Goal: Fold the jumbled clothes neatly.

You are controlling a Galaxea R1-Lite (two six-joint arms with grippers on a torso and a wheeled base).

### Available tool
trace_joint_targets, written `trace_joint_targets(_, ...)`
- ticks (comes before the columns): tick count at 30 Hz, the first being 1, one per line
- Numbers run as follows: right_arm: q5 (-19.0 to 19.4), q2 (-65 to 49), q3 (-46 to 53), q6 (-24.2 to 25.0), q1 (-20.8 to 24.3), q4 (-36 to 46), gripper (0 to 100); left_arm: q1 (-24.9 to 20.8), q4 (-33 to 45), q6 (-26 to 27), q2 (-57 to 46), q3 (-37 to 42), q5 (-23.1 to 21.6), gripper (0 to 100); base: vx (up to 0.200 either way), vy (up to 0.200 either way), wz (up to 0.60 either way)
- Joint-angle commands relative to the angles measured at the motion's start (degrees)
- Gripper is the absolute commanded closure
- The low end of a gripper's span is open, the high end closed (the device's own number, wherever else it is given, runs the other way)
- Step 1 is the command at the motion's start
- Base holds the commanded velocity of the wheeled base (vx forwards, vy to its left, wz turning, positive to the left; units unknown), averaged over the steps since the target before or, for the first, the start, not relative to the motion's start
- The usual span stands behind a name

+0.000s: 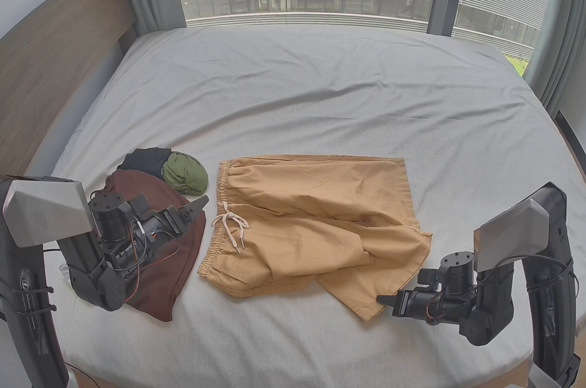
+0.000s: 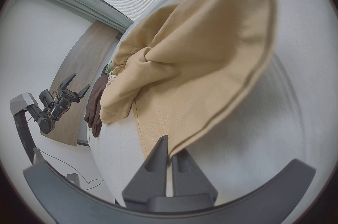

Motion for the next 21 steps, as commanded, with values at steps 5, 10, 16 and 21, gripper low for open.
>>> trace_joint_targets(5,1.5,-7.5,10.0,-0.2,-4.2,0.0,100,0.0,0.1,-0.1,0.8,0.5,0.0,0,0.0,0.0,0.0)
trace_joint_targets(10,2.0,-7.4,12.1,-1.3,-7.6,-0.1,100,-0.4,0.0,0.0,2.1,0.7,0.2,0,0.0,0.0,0.0)
trace_joint_targets(16,3.1,-6.6,12.0,-2.8,-9.0,-0.1,100,-0.9,0.0,0.3,2.6,2.4,0.0,0,0.0,0.0,0.0)
trace_joint_targets(21,3.1,-6.1,11.9,-4.2,-9.1,-0.1,0,-1.8,0.0,0.6,3.9,3.7,0.1,0,0.0,0.0,0.0)
